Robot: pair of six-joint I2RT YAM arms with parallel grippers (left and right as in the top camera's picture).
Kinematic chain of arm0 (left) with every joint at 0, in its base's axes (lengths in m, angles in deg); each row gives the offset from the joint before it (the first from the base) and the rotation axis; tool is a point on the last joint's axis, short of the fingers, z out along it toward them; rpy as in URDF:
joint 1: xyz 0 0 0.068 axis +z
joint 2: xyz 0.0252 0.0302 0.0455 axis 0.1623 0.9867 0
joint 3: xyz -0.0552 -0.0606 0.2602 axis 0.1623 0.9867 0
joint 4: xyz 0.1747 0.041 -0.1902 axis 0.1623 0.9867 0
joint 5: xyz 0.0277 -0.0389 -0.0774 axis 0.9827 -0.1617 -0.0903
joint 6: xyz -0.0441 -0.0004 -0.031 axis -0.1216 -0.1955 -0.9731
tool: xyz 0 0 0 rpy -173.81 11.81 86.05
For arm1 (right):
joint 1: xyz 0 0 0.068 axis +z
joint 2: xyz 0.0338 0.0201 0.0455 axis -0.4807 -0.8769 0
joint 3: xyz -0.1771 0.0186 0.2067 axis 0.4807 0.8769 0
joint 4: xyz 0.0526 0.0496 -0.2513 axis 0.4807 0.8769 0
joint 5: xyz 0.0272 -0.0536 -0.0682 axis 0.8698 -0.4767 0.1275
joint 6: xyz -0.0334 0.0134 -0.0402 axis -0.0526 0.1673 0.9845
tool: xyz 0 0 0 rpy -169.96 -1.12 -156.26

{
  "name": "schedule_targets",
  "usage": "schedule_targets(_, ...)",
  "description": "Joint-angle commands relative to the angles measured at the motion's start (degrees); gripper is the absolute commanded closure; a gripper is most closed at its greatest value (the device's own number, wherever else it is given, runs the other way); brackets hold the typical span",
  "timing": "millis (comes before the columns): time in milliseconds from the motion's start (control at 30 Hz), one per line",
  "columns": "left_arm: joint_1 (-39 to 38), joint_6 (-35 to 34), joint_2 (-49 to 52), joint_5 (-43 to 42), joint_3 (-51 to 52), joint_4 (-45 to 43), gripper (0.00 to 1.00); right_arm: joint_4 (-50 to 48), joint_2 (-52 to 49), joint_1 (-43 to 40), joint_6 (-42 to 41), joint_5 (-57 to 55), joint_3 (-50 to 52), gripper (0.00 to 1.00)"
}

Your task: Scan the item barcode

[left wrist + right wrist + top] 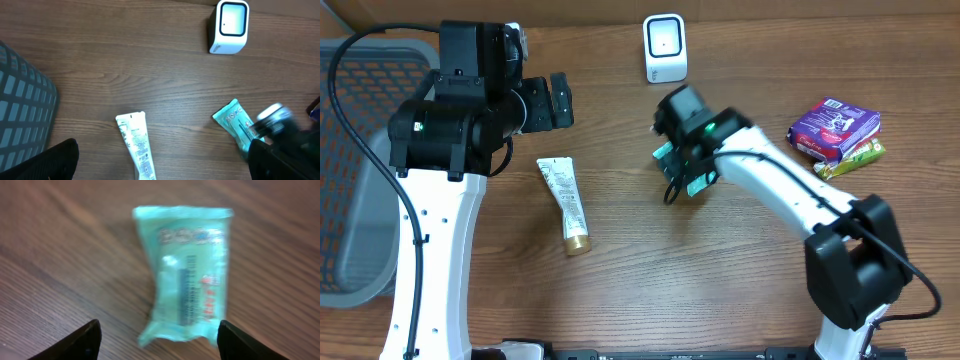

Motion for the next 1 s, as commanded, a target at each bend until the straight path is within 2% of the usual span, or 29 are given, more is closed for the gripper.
schedule_targets(0,-0.04,0.74,0.31,-0.39,-0.81,-0.2,0.0,-2.32,-2.01,2.82,2.19,-4.2,4.09,0.27)
schedule_targets(167,-0.04,0.74,0.31,-0.39,-0.81,-0.2,0.01,-3.63,-4.52,4.04,2.14,-14.01,5.7,0.36)
schedule_targets(367,-0.04,0.74,0.31,-0.39,-0.81,-0.2,0.0,-7.93,-5.33,4.02,2.19,-22.95,6.16,0.36)
schedule_targets(767,-0.04,0.74,0.31,-0.39,-0.81,-0.2,0.0,-11.15,-7.19,1.05,3.87,-22.43,6.19,0.32)
schedule_targets(967,-0.04,0.74,0.31,-0.39,-0.81,-0.2,0.0,-9.77,-8.13,-2.43,3.87,-18.4,6.21,0.42)
